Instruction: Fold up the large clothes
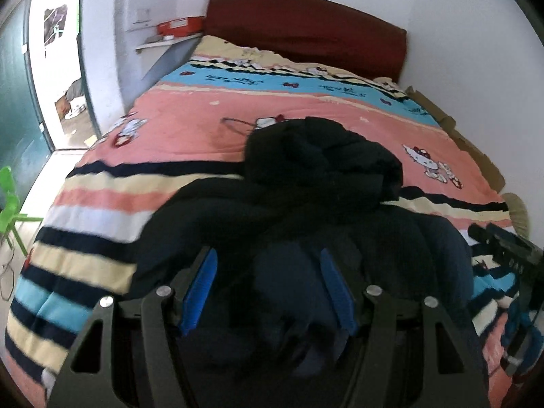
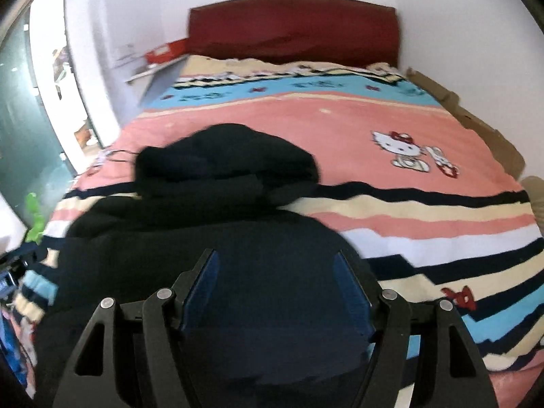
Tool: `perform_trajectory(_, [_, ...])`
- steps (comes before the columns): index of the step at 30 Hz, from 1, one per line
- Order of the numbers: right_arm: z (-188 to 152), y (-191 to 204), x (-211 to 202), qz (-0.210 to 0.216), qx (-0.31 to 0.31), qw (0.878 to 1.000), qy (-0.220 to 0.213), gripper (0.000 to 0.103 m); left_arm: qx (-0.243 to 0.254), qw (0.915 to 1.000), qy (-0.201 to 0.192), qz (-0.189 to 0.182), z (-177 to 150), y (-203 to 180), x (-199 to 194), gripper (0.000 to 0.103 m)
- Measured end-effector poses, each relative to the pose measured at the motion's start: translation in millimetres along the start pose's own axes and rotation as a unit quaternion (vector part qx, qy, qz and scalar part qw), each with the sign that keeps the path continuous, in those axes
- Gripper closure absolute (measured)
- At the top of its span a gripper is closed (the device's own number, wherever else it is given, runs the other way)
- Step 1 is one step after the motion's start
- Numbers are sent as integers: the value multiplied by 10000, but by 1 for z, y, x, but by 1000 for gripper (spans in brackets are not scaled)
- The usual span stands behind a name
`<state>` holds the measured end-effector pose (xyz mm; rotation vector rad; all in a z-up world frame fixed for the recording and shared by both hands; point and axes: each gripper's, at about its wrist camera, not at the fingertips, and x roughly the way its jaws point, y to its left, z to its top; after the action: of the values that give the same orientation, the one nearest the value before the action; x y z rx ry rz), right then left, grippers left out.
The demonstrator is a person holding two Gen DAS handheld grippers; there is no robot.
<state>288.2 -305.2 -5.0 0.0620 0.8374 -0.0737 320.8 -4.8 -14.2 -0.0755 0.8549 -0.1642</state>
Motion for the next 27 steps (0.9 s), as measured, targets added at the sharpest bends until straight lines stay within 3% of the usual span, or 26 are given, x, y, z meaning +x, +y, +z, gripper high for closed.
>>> perform_trajectory(3, [-8,-12,25,-78,-16,9999,154,34,48,9996,246,127,-6,-14,36,41])
perform_trajectory(7, [-35,-16,51,34,-84,9991,408,33,518,9971,339,437,-34,-20,60,40])
perform_trajectory(9, [-50,-22,60,151,-45,9987,475,28,548,9972,419,296,-50,-15,67,36])
perform_trajectory(14, [-83,-34,76,380,183,9969,664,18,539,9972,472,208,-60,-8,71,33])
perform_trajectory(19, [-80,-25,68,99,-107,9964,841,19,650,9957,488,454,-63,-13,53,33])
perform_trajectory(21, [-76,-23,55,55,-183,9970,747,25,763,9950,385,514,-67,-17,36,33])
perform_trajectory(27, [-62,-2,24,254,-384,9987,238,26,1007,9926,298,611,-78,-29,22,33])
